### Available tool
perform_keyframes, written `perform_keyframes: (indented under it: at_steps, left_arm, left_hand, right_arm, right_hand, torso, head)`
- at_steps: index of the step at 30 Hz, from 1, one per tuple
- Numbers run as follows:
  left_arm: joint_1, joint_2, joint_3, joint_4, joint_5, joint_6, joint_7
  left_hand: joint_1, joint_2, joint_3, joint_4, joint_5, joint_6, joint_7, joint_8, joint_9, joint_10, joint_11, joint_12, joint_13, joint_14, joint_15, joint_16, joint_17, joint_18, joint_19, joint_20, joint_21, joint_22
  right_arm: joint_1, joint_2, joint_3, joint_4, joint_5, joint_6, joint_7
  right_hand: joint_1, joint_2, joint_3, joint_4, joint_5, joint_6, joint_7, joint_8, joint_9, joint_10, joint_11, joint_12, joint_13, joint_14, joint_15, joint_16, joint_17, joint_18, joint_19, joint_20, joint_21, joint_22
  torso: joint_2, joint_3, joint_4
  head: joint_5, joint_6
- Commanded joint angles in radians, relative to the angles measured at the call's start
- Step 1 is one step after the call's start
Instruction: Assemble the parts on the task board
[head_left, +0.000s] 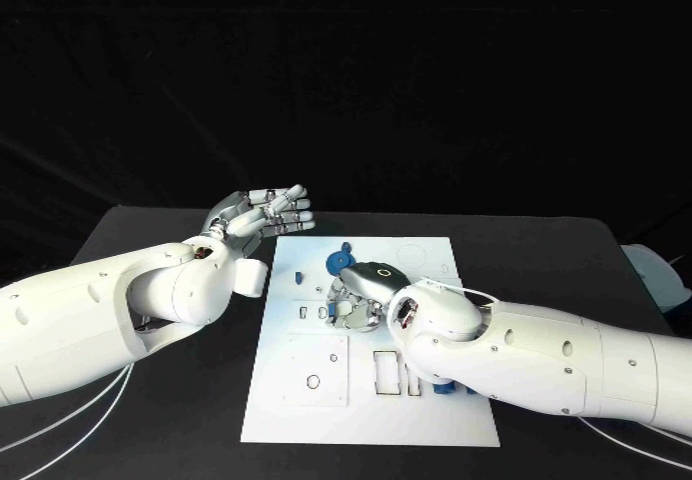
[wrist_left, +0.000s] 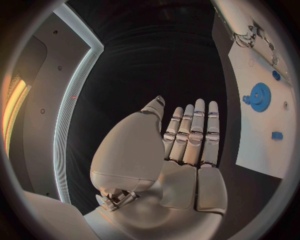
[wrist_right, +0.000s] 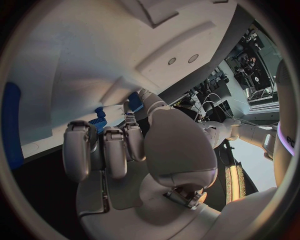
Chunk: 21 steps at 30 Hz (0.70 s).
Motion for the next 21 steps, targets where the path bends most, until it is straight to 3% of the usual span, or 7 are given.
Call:
perform_keyframes:
  at_steps: [1,6,11,13,15,18,21]
  left_arm:
    - [0.001,0.0,0.001,0.0,0.001,0.013,0.005]
    - [0.001,0.0,0.001,-0.002,0.001,0.019,0.001]
    - [0.001,-0.003,0.0,-0.006,-0.008,0.022,-0.008]
    - [0.001,-0.004,0.0,-0.008,-0.018,0.023,-0.014]
    - [0.001,-0.004,0.0,-0.012,-0.042,0.027,-0.031]
    - [0.001,-0.004,0.0,-0.022,-0.107,0.047,-0.074]
    - [0.001,-0.004,0.0,-0.034,-0.204,0.077,-0.138]
  left_hand:
    - [0.003,0.009,0.0,-0.006,0.002,-0.002,0.01,-0.003,-0.001,-0.004,0.006,-0.003,0.0,0.0,0.007,-0.004,0.002,0.004,0.005,0.0,-0.004,-0.001]
    - [0.01,0.012,0.003,-0.011,0.003,-0.003,0.009,-0.005,-0.001,-0.005,0.006,-0.005,0.0,0.0,0.008,-0.007,0.002,0.004,0.005,0.0,-0.005,-0.002]
    - [0.014,0.01,0.004,-0.017,0.003,0.0,0.008,-0.006,0.0,-0.002,0.004,-0.005,0.0,0.008,0.005,-0.006,0.005,0.005,0.012,-0.001,-0.002,0.0]
    - [0.015,0.008,0.003,-0.018,0.002,0.002,0.006,-0.006,0.0,0.001,0.003,-0.004,0.001,0.017,0.003,-0.003,0.007,0.006,0.019,-0.002,0.001,0.001]
    - [0.014,0.003,-0.001,-0.023,0.002,0.012,0.001,-0.004,0.001,0.014,-0.003,-0.002,0.002,0.046,-0.006,0.007,0.015,0.007,0.043,-0.01,0.013,0.005]
    - [0.019,-0.005,-0.006,-0.032,0.002,0.036,-0.011,0.002,0.003,0.071,-0.021,0.018,0.01,0.102,-0.026,0.031,0.031,0.007,0.09,-0.028,0.039,0.013]
    - [0.024,-0.011,-0.006,-0.036,0.001,0.083,-0.032,0.02,0.009,0.151,-0.051,0.046,0.021,0.205,-0.063,0.086,0.064,0.009,0.166,-0.06,0.085,0.032]
  right_arm:
    - [-0.004,-0.001,-0.003,0.004,-0.01,0.002,-0.01]
    - [-0.005,-0.013,-0.003,0.025,-0.014,-0.029,-0.005]
    - [-0.005,-0.056,0.002,0.082,-0.019,-0.083,0.004]
    - [-0.002,-0.073,0.006,0.103,-0.017,-0.107,0.01]
    - [0.003,-0.097,0.01,0.129,-0.009,-0.144,0.023]
    - [0.016,-0.139,0.016,0.161,0.033,-0.207,0.074]
    - [0.037,-0.189,0.02,0.18,0.14,-0.258,0.157]
  right_hand:
    - [-0.011,-0.011,-0.015,0.004,0.002,-0.022,0.003,-0.009,-0.005,-0.015,0.003,-0.012,0.071,0.094,0.01,-0.001,0.223,-0.006,-0.001,0.009,-0.005,0.112]
    - [-0.04,-0.034,-0.075,0.03,-0.02,-0.071,0.02,-0.034,-0.018,-0.054,0.019,-0.045,0.035,0.095,0.025,0.002,0.23,-0.001,-0.013,0.022,-0.025,0.099]
    - [-0.006,-0.05,-0.254,0.148,-0.058,-0.113,0.042,-0.05,-0.031,-0.087,0.035,-0.063,0.008,0.095,0.041,0.002,0.232,0.002,-0.02,0.041,-0.041,0.092]
    - [0.016,-0.063,-0.288,0.191,-0.059,-0.122,0.044,-0.053,-0.035,-0.088,0.039,-0.061,0.007,0.095,0.043,0.002,0.231,0.002,-0.02,0.043,-0.042,0.093]
    - [0.019,-0.064,-0.292,0.191,-0.059,-0.122,0.043,-0.053,-0.035,-0.086,0.04,-0.06,0.008,0.095,0.044,0.001,0.23,0.002,-0.019,0.043,-0.04,0.094]
    - [0.051,-0.032,-0.267,0.187,-0.053,-0.111,0.04,-0.044,-0.034,-0.082,0.038,-0.055,0.01,0.092,0.043,-0.003,0.22,0.003,-0.02,0.043,-0.045,0.092]
    - [0.082,0.004,-0.239,0.175,-0.026,-0.088,0.032,-0.03,-0.031,-0.072,0.031,-0.046,0.017,0.09,0.038,-0.007,0.212,0.006,-0.024,0.04,-0.053,0.087]
  torso:
    - [0.0,0.0005,0.0004]
    - [0.0,0.0005,0.0012]
    - [-0.002,0.001,-0.0015]
    - [-0.002,-0.0004,-0.0019]
    - [-0.002,-0.0002,-0.0029]
    - [-0.005,0.0005,-0.0024]
    - [-0.009,0.0014,-0.0031]
  head:
    - [0.0,-0.001]
    - [0.0,0.0]
    - [0.003,0.0]
    - [0.001,0.002]
    - [0.001,0.004]
    - [-0.001,0.007]
    - [0.001,0.008]
